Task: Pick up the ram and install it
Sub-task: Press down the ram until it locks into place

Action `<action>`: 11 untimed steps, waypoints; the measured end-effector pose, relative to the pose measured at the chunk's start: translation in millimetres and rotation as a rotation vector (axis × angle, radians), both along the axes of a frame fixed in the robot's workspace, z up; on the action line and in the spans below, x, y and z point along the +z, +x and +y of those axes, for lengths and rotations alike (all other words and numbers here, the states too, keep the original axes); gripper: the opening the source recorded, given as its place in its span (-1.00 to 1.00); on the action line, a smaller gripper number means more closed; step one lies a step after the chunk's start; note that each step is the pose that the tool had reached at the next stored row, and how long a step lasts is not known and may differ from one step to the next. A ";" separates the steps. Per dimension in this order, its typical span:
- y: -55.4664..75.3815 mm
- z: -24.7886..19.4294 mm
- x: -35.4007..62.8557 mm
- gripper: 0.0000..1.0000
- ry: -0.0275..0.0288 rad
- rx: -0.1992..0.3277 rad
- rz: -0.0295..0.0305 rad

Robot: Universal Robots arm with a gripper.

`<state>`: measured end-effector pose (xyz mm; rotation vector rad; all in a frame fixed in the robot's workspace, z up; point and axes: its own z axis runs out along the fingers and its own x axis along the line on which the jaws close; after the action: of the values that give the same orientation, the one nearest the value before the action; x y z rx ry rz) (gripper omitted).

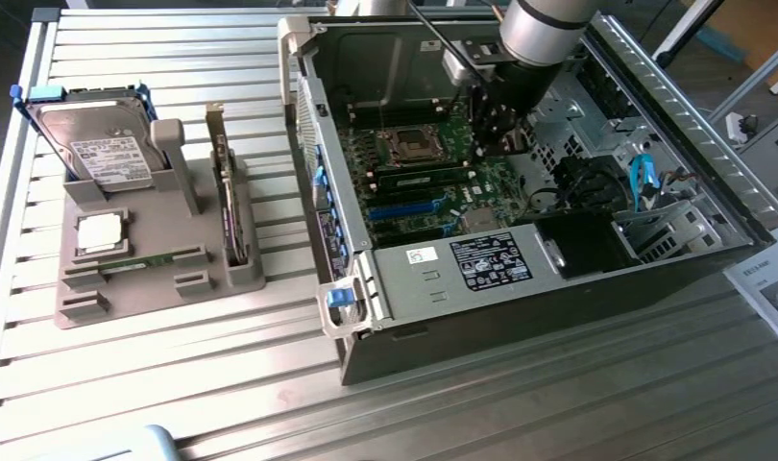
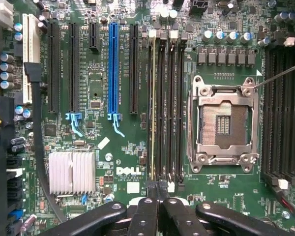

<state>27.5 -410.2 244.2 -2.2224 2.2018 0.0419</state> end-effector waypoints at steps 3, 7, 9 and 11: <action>-0.4 0.0 -10.7 -0.77 -0.0005 0.000 0.0023; -0.5 0.0 -14.6 -0.77 0.0001 0.000 0.0030; -0.4 0.3 -10.6 -0.77 0.0025 0.000 0.0024; -0.4 0.0 1.3 -0.77 0.0001 0.000 0.0025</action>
<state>27.1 -410.2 245.4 -2.2235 2.2029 0.0448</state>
